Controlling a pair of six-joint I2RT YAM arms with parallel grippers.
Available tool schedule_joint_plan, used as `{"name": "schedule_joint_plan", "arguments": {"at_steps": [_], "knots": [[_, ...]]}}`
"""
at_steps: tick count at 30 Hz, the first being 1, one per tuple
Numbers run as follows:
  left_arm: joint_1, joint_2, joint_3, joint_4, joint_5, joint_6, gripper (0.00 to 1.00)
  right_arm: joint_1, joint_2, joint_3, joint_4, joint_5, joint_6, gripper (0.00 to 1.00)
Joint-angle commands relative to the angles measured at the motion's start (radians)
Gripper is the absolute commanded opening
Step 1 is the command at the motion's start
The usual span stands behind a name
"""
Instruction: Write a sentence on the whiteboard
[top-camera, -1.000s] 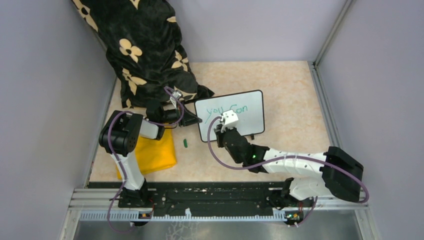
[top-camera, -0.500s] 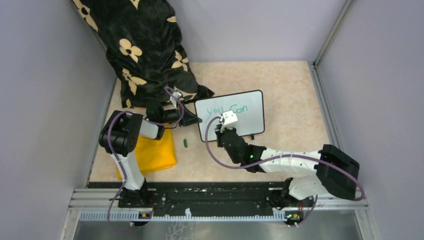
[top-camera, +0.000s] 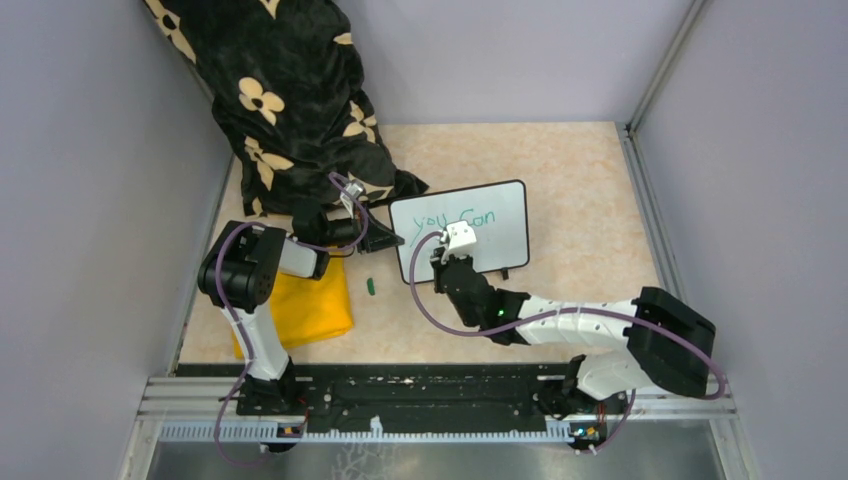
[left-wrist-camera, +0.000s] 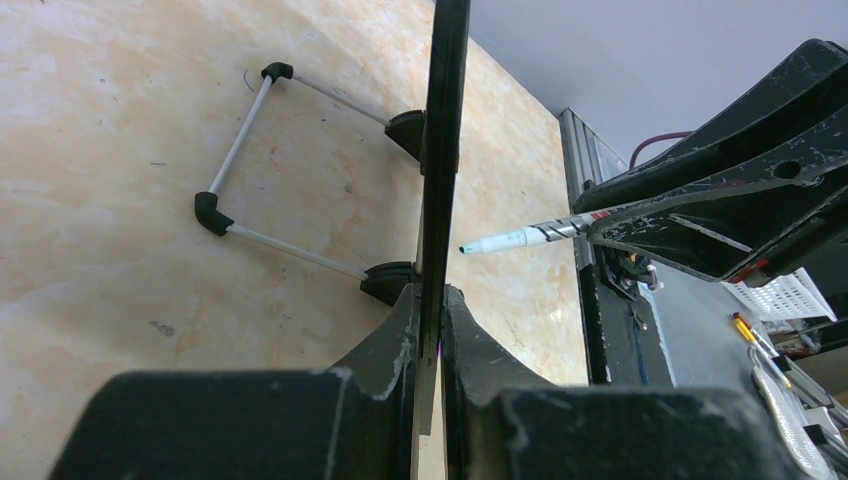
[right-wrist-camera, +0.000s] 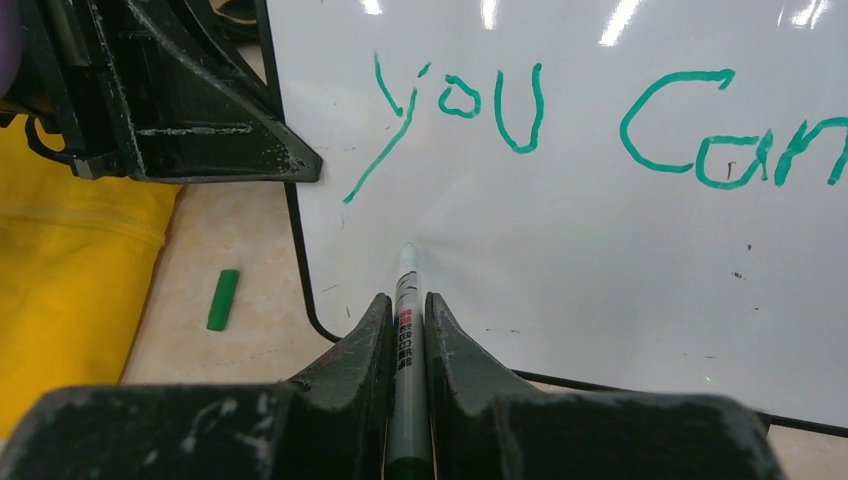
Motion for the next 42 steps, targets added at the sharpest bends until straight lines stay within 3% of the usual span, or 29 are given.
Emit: {"name": "schedule_joint_plan", "arguments": {"at_steps": [1, 42], "knots": [[-0.006, 0.017, -0.002, -0.087, -0.01, 0.022, 0.0, -0.008, 0.015, 0.025, 0.031, 0.012, 0.022, 0.0], [-0.008, 0.016, -0.002, -0.093, -0.01, 0.025, 0.0, -0.021, 0.007, -0.053, -0.085, -0.03, 0.12, 0.0]]}}
